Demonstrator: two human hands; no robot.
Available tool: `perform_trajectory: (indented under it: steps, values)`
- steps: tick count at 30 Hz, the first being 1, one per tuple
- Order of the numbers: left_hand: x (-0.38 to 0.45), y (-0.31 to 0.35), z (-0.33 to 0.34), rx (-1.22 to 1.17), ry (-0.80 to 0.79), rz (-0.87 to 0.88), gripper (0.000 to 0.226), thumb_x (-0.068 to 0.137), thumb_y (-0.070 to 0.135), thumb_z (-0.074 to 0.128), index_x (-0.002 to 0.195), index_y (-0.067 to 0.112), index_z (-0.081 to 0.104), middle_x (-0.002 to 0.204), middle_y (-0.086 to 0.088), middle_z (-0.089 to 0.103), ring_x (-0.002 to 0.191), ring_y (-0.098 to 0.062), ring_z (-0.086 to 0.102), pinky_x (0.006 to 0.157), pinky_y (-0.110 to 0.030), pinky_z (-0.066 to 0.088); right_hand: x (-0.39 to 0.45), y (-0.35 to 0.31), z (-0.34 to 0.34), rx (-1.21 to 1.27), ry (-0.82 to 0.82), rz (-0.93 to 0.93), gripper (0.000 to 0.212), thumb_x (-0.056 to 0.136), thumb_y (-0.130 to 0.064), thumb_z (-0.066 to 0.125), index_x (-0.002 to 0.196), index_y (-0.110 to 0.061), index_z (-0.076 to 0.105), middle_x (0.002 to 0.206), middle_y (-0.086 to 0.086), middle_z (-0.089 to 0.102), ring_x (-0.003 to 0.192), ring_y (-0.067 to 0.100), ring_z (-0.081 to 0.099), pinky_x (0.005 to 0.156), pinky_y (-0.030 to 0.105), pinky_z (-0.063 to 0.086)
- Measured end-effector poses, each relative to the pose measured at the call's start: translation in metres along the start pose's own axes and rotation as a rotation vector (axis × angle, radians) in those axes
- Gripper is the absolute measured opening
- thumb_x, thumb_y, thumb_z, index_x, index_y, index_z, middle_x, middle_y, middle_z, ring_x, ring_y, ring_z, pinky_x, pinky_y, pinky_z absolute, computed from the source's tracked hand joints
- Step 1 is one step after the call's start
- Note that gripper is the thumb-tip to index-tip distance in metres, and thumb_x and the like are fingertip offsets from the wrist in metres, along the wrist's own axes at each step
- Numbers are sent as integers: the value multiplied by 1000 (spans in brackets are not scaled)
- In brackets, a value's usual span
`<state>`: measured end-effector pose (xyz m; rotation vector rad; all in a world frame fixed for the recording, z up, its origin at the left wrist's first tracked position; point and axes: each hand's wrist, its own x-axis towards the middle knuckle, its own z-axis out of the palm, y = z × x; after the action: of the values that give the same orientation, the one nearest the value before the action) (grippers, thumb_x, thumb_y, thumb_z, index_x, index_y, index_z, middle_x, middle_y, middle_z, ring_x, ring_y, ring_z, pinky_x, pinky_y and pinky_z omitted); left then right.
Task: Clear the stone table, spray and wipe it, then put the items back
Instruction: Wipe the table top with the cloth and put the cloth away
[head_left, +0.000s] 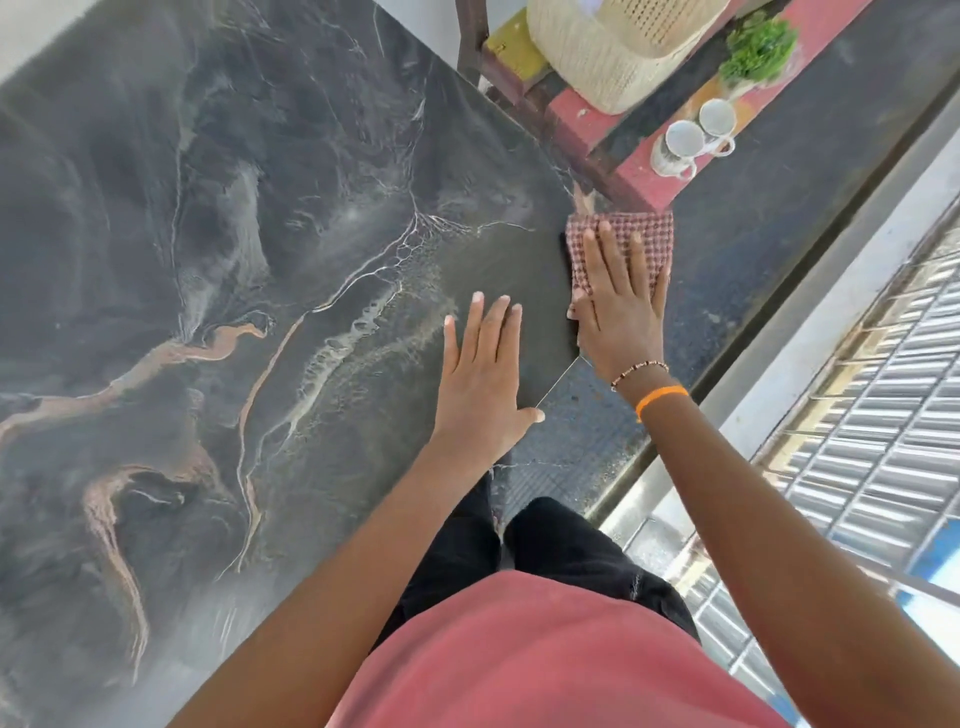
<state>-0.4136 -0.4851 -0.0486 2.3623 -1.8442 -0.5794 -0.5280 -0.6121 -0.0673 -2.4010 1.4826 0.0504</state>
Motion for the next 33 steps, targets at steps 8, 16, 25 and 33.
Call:
perform_trajectory:
  steps: [8, 16, 25, 33]
  values:
    - [-19, -1, -2, -38, 13, -244, 127, 64, 63, 67, 142, 6, -14, 156, -12, -9, 137, -24, -26, 112, -42, -18, -10, -56, 16, -184, -155, -505, 55, 97, -37, 25, 148, -29, 8, 158, -8, 9, 147, 24, 3, 116, 52, -2]
    - [-24, 15, 0, -52, 7, -476, 131, 62, 64, 66, 137, 9, -25, 152, -8, -22, 133, -22, -35, 109, -43, -20, 91, -67, -2, -189, -152, -632, 53, 97, -33, 26, 147, -34, 9, 158, -13, 9, 147, 23, 5, 113, 60, -3]
    - [-33, 52, 18, -148, 197, -820, 116, 70, 58, 61, 145, 4, -9, 157, -12, -6, 144, -29, -12, 109, -46, -15, 62, 1, -8, -155, -74, -490, 58, 92, -30, 31, 148, -30, 13, 158, -7, 12, 146, 28, 9, 113, 59, 1]
    - [-75, 50, 28, -174, 324, -903, 103, 73, 61, 41, 146, 2, -3, 157, -14, 1, 144, -30, -5, 111, -47, -11, 11, -51, 13, -190, -138, -608, 62, 92, -31, 33, 148, -28, 8, 159, -5, 7, 146, 29, 6, 112, 62, 0]
